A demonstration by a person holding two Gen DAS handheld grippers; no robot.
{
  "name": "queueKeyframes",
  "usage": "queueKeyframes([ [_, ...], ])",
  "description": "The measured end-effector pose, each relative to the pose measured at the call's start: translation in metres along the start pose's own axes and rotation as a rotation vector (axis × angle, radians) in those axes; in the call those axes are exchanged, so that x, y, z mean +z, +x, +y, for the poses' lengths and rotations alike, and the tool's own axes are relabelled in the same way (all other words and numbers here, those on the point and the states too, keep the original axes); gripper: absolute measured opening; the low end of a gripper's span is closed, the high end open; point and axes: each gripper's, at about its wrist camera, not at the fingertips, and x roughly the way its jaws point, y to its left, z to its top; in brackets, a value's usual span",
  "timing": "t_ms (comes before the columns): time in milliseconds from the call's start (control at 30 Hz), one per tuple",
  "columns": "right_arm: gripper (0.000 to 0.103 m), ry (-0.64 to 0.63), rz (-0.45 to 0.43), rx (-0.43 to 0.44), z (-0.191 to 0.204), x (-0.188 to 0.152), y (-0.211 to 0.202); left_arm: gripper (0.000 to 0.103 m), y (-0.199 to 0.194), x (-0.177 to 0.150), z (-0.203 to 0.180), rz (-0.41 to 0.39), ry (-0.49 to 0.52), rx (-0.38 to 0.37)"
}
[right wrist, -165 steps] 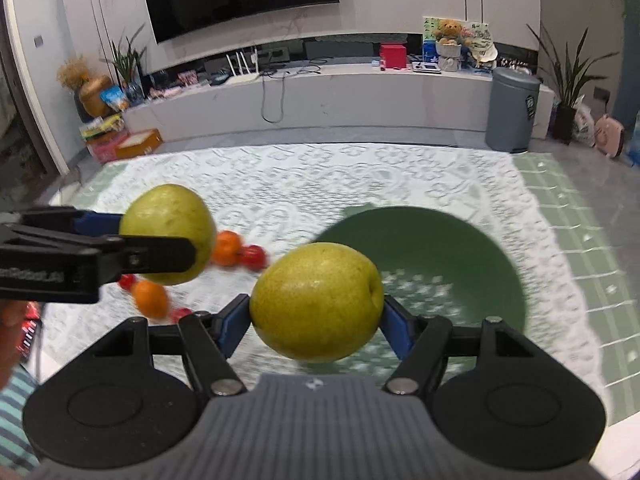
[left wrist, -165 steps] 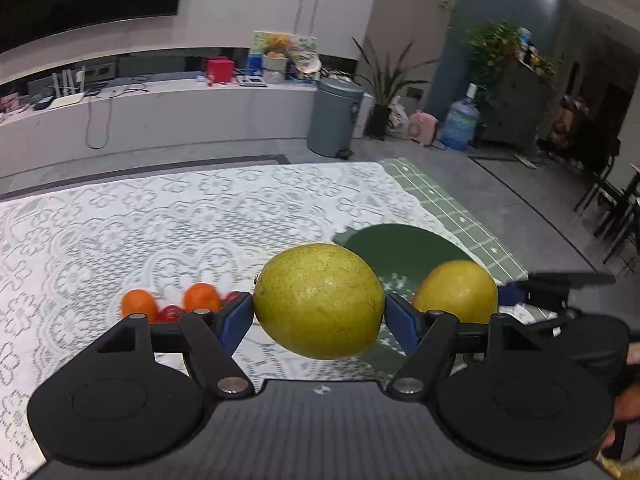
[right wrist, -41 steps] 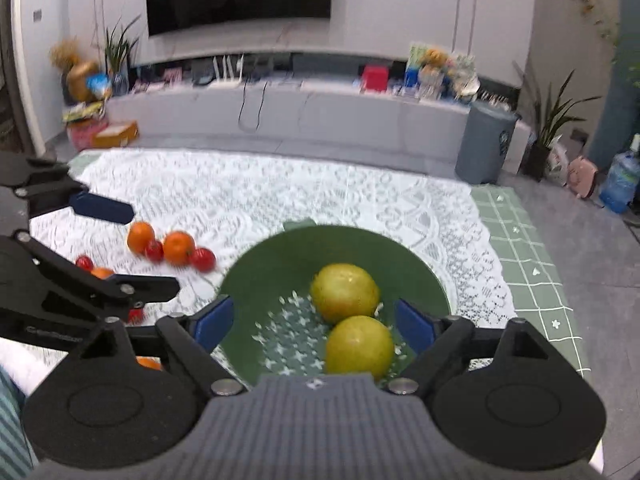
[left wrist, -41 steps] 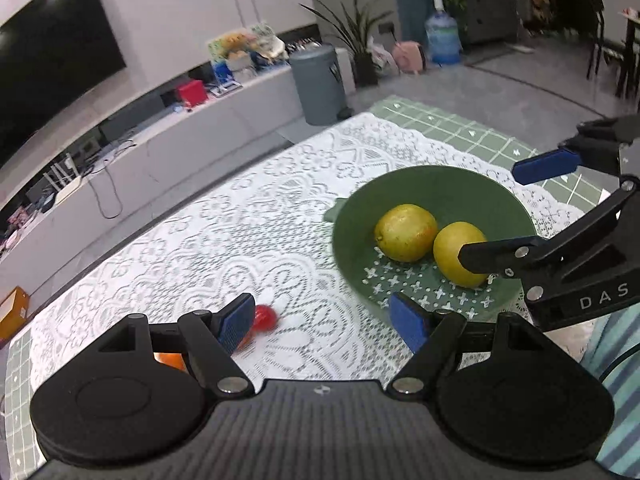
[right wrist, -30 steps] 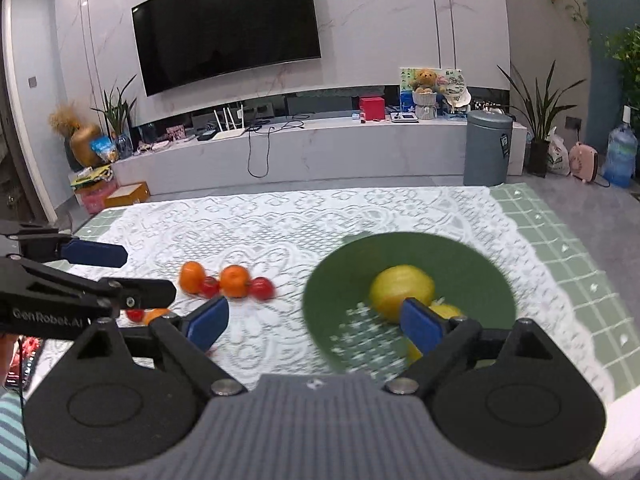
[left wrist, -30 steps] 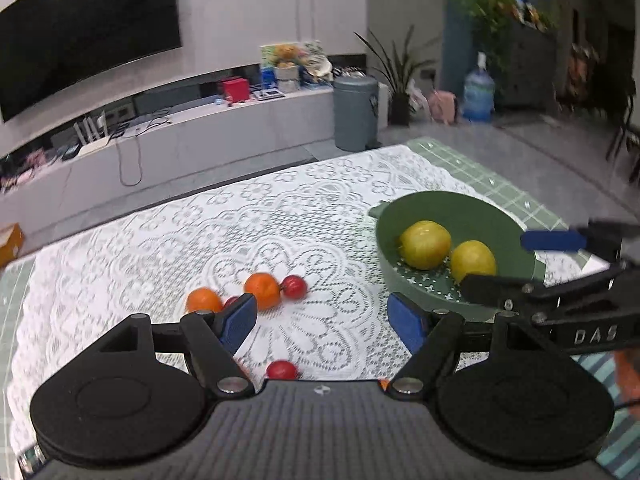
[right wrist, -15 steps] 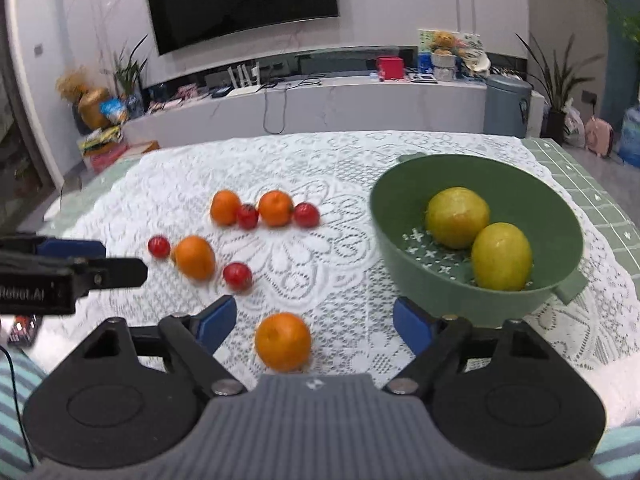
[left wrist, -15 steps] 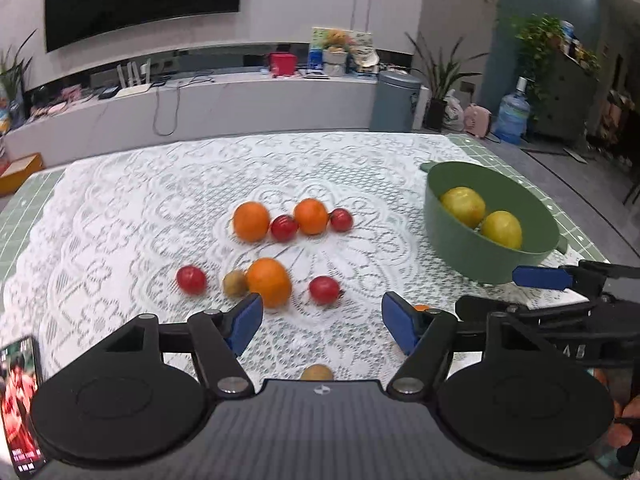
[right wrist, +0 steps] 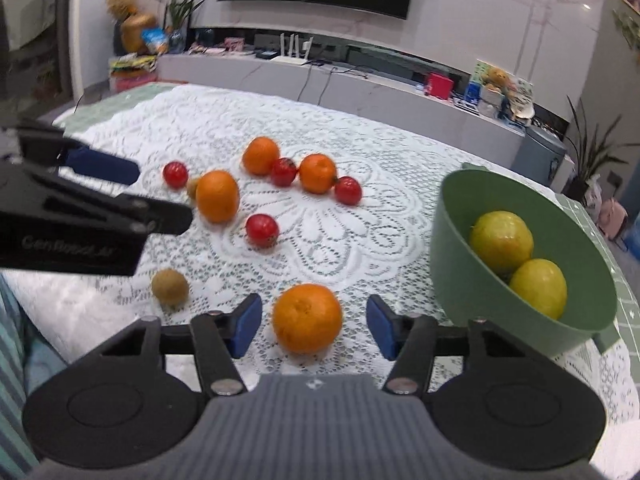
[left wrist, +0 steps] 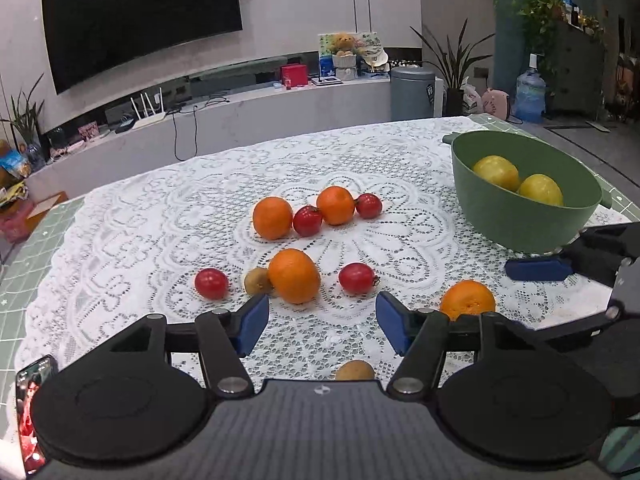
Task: Organize fruits
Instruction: 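Grasp an orange with the left tool while the right tool grasps another orange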
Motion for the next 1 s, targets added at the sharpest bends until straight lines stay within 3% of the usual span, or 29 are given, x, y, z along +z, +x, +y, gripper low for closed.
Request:
queueKeyframes([
  [467,0.043,-0.054,0.044,-0.02,0.008,-0.002,0.023,0.073,0.018,-0.001,0.015,0.06,-0.081,-0.043],
  [733,0.043,-0.02,0.047,0.01,0.002,-0.001,0.031,0.073,0.038,0.006,0.018,0.083,-0.102,-0.013],
  [1000,0.043,0.015,0.015,-0.01,-0.008,0.008,0.033,0.061,0.056,0.015,0.026,0.092,-0.195,0.03],
])
